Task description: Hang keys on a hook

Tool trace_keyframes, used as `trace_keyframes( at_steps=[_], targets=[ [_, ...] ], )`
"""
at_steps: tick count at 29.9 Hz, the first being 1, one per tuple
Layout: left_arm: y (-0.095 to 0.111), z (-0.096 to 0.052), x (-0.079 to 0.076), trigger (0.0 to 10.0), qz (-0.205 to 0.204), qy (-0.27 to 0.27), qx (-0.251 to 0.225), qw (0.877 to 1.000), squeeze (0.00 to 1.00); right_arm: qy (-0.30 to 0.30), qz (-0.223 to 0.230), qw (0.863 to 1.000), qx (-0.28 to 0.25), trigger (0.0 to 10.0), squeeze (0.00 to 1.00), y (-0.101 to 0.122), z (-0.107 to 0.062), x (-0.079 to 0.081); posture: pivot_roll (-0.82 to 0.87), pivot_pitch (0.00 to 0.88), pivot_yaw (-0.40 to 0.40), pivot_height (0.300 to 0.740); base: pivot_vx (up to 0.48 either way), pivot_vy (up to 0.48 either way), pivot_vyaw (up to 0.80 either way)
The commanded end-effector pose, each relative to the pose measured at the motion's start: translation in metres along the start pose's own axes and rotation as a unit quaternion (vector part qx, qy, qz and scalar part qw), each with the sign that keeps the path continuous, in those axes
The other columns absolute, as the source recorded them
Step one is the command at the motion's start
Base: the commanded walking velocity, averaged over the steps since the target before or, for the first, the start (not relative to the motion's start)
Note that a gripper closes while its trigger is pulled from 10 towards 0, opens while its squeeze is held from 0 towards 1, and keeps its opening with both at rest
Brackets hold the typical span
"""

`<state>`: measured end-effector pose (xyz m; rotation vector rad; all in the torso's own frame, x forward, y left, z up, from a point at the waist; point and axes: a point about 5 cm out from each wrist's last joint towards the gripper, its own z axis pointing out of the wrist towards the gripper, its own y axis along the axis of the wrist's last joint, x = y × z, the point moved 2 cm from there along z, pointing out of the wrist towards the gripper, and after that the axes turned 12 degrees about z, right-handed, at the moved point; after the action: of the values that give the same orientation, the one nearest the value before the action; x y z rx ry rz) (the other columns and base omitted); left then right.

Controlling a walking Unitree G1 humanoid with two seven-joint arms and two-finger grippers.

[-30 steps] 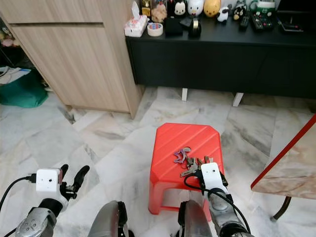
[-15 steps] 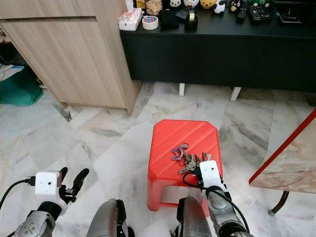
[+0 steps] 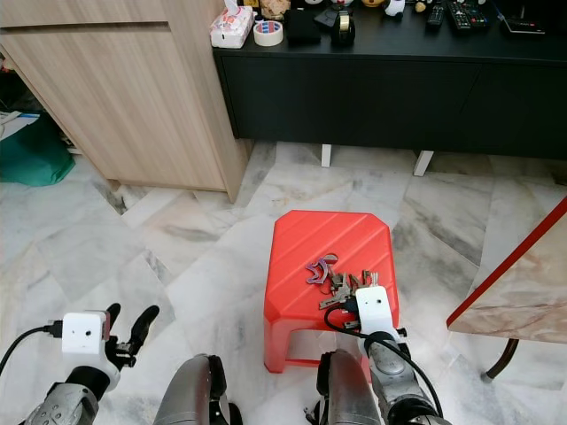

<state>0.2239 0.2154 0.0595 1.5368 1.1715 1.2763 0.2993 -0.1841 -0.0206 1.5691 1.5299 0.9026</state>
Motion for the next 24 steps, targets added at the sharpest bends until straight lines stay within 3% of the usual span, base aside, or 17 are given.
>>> trace_keyframes(
  at_steps=[1, 16, 24],
  targets=[
    [-0.003, -0.003, 0.001, 10.0, 0.011, 0.003, 0.013, 1.0, 0.0, 0.013, 0.006, 1.0, 0.022, 0.0, 0.0, -0.009, -0.001, 0.01, 0.15, 0.205, 0.084, 0.603, 0.0, 0.0, 0.0],
    [-0.003, 0.003, 0.006, 10.0, 0.016, 0.012, 0.012, 1.0, 0.0, 0.016, 0.017, 1.0, 0.017, 0.0, 0.0, -0.009, -0.002, 0.011, 0.14, 0.172, 0.087, 0.603, 0.0, 0.0, 0.0],
    [-0.002, 0.013, 0.007, 10.0, 0.016, 0.019, 0.005, 1.0, 0.0, 0.01, 0.032, 0.999, -0.023, 0.0, 0.0, 0.006, 0.001, 0.009, 0.13, 0.118, 0.08, 0.603, 0.0, 0.0, 0.0]
  ],
)
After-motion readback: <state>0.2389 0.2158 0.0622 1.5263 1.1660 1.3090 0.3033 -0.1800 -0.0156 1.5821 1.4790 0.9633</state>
